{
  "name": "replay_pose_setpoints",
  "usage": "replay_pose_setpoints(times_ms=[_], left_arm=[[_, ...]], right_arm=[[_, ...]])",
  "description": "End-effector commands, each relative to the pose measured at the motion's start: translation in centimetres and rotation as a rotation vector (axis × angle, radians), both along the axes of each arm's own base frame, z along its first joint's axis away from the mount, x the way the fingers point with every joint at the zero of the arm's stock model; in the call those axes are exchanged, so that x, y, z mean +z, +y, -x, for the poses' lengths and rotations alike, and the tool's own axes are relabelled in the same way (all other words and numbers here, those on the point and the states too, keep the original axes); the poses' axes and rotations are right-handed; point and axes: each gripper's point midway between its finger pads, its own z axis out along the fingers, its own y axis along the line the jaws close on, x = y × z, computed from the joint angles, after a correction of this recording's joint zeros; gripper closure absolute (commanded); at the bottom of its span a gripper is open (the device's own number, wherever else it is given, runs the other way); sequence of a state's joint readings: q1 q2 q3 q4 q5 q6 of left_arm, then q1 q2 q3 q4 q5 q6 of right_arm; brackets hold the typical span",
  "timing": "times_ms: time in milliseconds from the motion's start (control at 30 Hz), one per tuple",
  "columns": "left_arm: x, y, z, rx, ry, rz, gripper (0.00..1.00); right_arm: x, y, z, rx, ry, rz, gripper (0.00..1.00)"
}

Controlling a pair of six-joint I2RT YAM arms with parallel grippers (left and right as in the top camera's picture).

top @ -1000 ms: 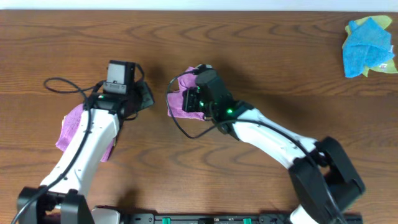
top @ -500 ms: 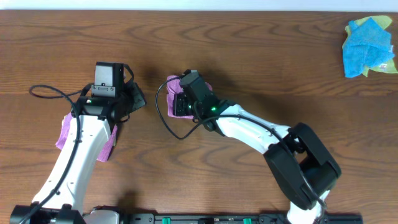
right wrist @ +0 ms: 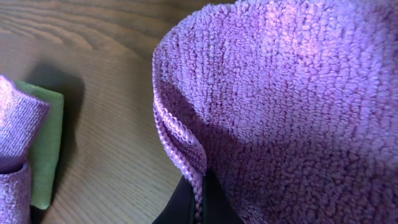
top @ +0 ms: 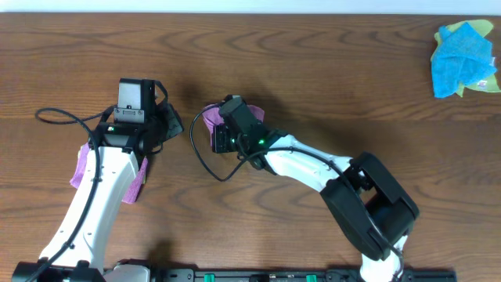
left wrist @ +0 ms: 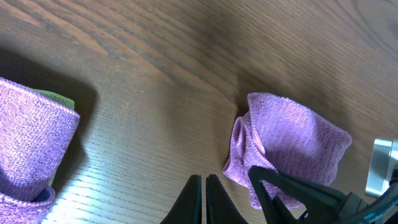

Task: Fold the cloth
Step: 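Move the right gripper's strip end left over onto the left gripper's end, then lay the folded purple square on the table and open both grippers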

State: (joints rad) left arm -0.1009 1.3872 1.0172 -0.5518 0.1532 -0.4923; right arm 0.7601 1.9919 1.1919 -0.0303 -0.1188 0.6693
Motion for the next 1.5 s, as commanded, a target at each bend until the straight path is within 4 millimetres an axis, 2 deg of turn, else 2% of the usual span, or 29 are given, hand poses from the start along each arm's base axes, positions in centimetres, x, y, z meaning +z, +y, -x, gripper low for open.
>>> replay_pose_setpoints(times_ms=[0, 100, 200, 267, 333, 367, 633, 800, 933, 1000, 1067, 1233, 1367, 1467], left_arm=[[1.3, 0.2, -0.5, -0.003, -0.038, -0.009, 0.94], [1.6, 0.2, -0.6, -0.003, -0.044, -0.009, 0.94], [1.7, 0.2, -0.7, -0.003, -0.047, -0.008, 0.94], [1.7, 0.2, -0.7, -0.003, -0.048, -0.008, 0.94], [1.7, 0.2, -0.7, -0.003, -0.048, -0.008, 0.94], [1.7, 0.2, -0.7, -0.003, -0.048, -0.008, 0.94], [1.8, 0.2, -0.7, -0.003, -0.050, -0.008, 0.94], [1.9, 0.2, -0.8, -0.003, -0.053, -0.008, 0.94], [2.3, 0.1, -0.7, -0.005, -0.063, -0.003, 0.94], [2.6, 0.1, -0.6, -0.005, -0.072, -0.002, 0.94], [3.0, 0.1, -0.5, -0.008, -0.080, 0.001, 0.90], [3.7, -0.1, 0.1, -0.015, -0.088, 0.012, 0.76], [4.1, -1.1, 0.6, -0.052, -0.086, 0.065, 0.68], [4.5, -1.7, 0.9, -0.073, -0.089, 0.096, 0.64]], right_arm=[[0.6, 0.8, -0.2, 0.014, -0.030, -0.006, 0.91], [0.9, 1.1, -0.5, 0.014, -0.044, -0.020, 0.62], [1.2, 1.3, -0.6, 0.018, -0.049, -0.032, 0.51], [1.5, 1.8, -0.4, 0.040, -0.039, -0.053, 0.39], [2.2, 2.5, -0.2, 0.066, -0.031, -0.081, 0.09], [2.7, 2.8, -0.2, 0.074, -0.032, -0.093, 0.01], [7.3, 3.0, -1.0, 0.085, -0.095, -0.131, 0.01], [11.2, 1.5, -1.7, 0.063, -0.161, -0.130, 0.01], [15.0, -2.2, -1.9, 0.055, -0.256, -0.049, 0.01], [16.5, -4.0, -1.0, 0.102, -0.296, 0.014, 0.01], [17.7, -6.1, 0.4, 0.139, -0.306, 0.076, 0.01], [19.6, -12.7, 3.3, 0.081, -0.280, 0.234, 0.01], [21.2, -15.7, 5.7, 0.075, -0.311, 0.275, 0.01], [21.1, -18.2, 7.7, 0.029, -0.335, 0.293, 0.01]])
